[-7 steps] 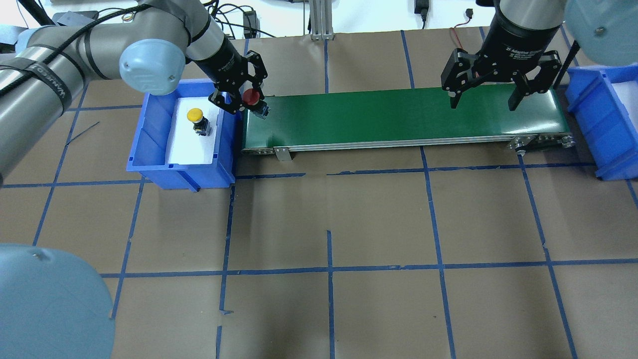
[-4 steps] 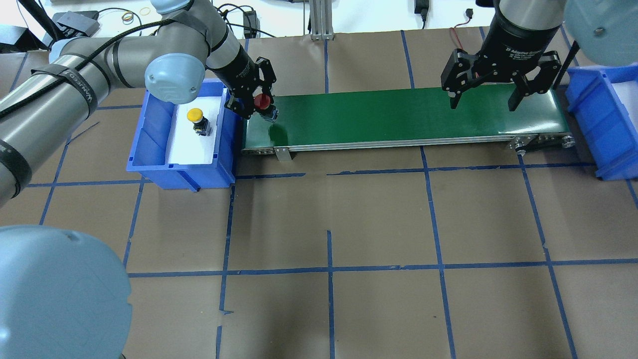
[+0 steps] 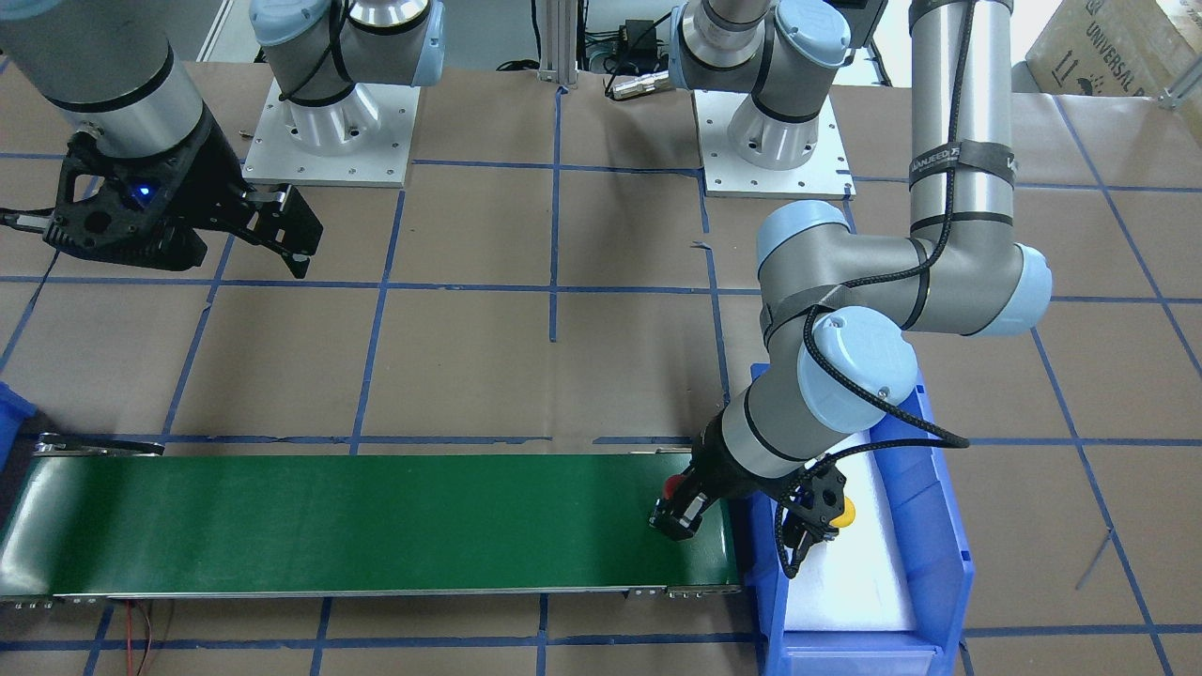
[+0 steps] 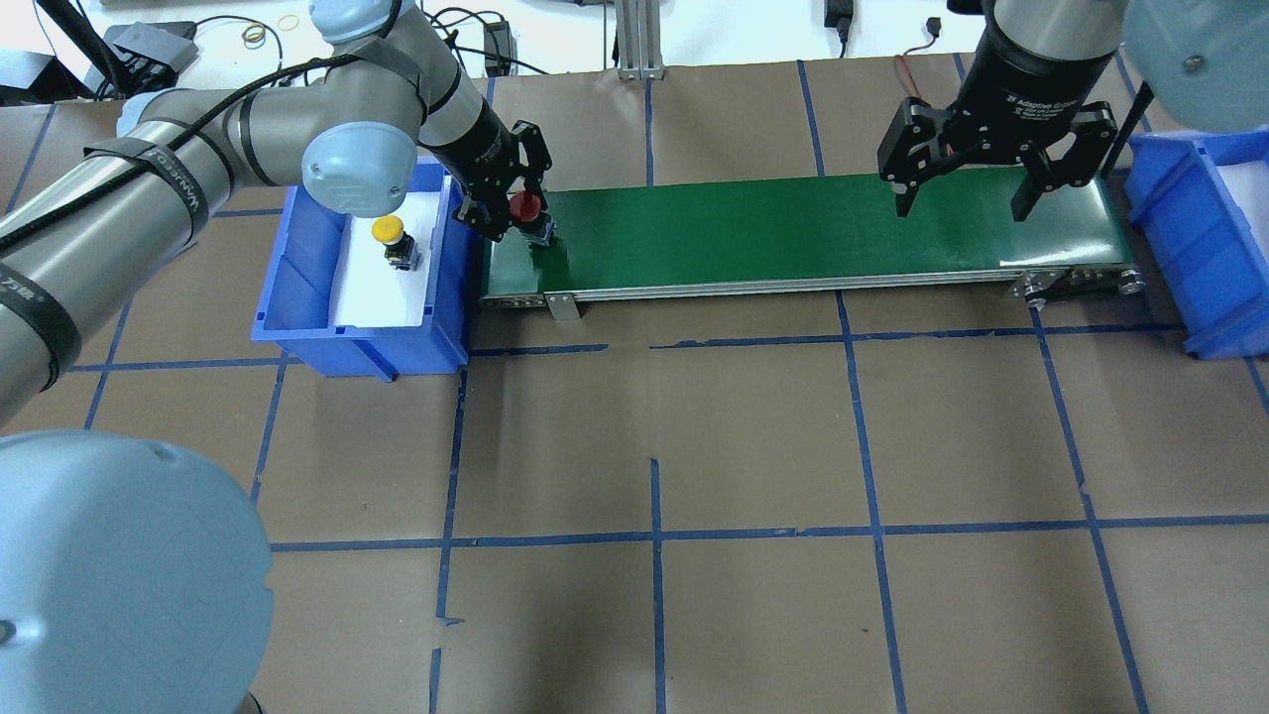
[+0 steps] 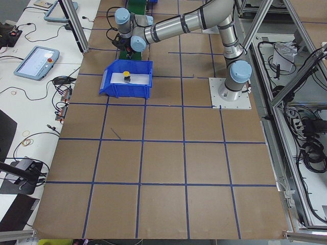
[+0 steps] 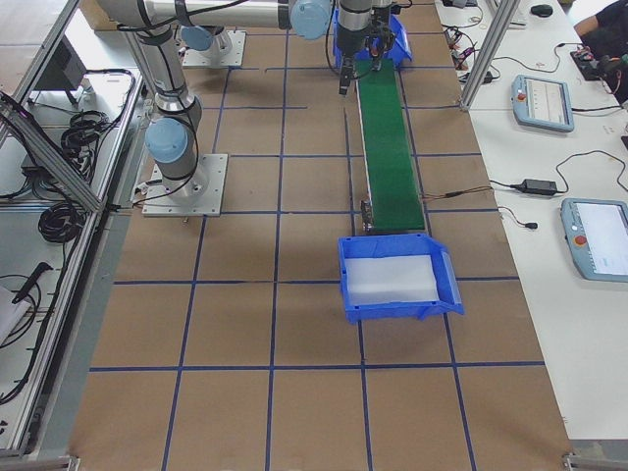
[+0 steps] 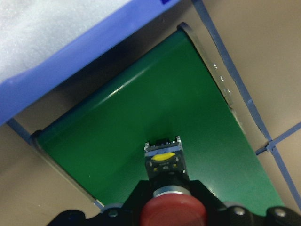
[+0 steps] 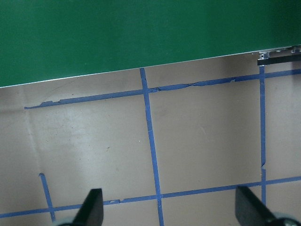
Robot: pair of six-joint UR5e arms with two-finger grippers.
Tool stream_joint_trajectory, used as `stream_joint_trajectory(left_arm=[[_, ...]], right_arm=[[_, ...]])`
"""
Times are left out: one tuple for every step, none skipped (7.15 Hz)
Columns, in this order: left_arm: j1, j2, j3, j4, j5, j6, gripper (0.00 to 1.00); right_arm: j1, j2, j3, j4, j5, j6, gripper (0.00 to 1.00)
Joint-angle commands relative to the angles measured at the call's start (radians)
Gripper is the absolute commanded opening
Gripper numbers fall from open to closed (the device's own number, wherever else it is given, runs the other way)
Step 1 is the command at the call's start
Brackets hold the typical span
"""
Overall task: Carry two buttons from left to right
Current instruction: 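Release the red button onto the belt and raise the left gripper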
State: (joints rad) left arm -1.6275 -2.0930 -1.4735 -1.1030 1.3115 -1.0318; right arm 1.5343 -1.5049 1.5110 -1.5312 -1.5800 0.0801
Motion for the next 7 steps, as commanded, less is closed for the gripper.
stream_joint_trajectory(left_arm=[[0.000,-0.002,-0.002,0.002,-0.008,-0.005,0.93],[0.000,0.010,0.001,-0.001,-0.009,-0.004,1.00],[0.000,0.030,0.001,-0.001,-0.009,0.019,1.00],[0.008,0.050,0.015,-0.003,-0.002,0.133,1.00],[0.020,0.059,0.022,-0.003,0.006,0.186,1.00],[0.047,0.068,0.022,-0.003,0.035,0.340,1.00],[0.123,0.082,0.018,-0.014,0.008,0.481,1.00]], right_arm=[[0.000,0.000,0.000,-0.001,0.000,0.001,1.00],[0.000,0.000,0.000,-0.001,0.000,0.001,1.00],[0.000,0.000,0.000,-0.001,0.000,0.003,1.00],[0.000,0.000,0.000,-0.001,0.000,0.003,1.00],[0.000,0.000,0.000,-0.001,0.000,0.003,1.00],[0.000,0.000,0.000,-0.001,0.000,0.003,1.00],[0.000,0.000,0.000,-0.001,0.000,0.003,1.00]])
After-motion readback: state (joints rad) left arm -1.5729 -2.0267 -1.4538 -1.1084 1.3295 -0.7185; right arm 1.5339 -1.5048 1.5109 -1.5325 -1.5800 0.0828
